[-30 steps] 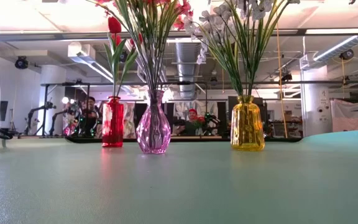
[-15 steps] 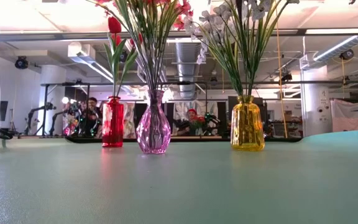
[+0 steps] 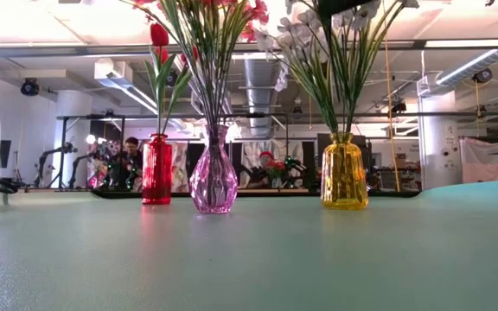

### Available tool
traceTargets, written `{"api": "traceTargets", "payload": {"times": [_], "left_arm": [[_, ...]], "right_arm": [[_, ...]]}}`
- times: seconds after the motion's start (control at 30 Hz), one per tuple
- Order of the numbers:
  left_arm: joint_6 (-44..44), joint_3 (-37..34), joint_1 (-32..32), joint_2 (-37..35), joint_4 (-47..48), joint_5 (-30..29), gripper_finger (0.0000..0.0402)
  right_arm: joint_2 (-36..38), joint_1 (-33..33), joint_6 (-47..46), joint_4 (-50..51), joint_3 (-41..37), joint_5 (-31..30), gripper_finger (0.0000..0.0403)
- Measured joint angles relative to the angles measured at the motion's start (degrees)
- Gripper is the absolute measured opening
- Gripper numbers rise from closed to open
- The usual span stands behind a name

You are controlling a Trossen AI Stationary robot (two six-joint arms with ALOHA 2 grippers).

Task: Sort flowers into vase by color
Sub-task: Put the white flower into the yellow vase

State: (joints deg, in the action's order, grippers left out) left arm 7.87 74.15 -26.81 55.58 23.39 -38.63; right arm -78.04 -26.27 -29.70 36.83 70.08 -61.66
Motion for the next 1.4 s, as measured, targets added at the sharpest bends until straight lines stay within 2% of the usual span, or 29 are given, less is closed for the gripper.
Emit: {"api": "traceTargets", "payload": {"times": [0.27,0.9,1.4], "left_arm": [[-2.84,-0.04,0.0,-0.36,3.72,-0.02,0.01],[-3.31,-0.07,0.0,-1.57,4.64,-0.01,0.01],[-3.51,-0.09,0.0,-1.56,5.66,0.0,0.01]], "right_arm": [[0.0,0.44,-0.48,0.65,-0.04,-1.47,0.0017],[0.04,2.7,-3.41,0.15,-4.95,-4.07,0.0017],[0.04,4.18,-3.76,-5.56,-9.11,-5.91,0.0017]]}}
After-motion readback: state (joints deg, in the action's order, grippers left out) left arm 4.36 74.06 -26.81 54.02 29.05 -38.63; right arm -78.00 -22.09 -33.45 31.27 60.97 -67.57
